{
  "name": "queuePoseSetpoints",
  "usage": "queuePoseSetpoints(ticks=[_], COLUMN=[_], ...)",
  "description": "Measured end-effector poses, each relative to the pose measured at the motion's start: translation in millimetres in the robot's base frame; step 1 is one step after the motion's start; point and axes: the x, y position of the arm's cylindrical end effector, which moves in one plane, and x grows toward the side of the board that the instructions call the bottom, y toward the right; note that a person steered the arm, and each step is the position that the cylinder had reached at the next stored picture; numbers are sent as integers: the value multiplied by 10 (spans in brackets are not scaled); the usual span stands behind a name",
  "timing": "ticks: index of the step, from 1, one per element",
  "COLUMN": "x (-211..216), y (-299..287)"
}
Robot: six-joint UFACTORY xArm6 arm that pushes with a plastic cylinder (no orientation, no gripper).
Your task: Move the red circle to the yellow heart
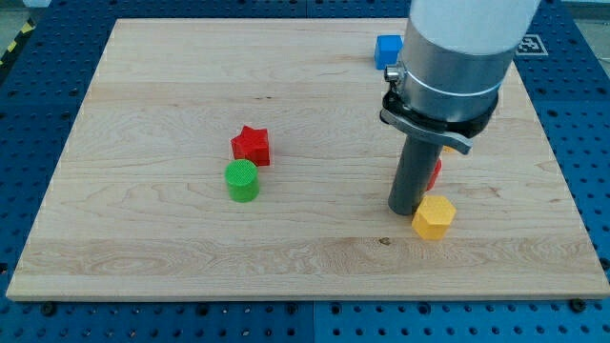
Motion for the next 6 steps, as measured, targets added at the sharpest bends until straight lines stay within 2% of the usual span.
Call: queuePoseSetpoints(ticks=[6], x=[-206], y=[-151])
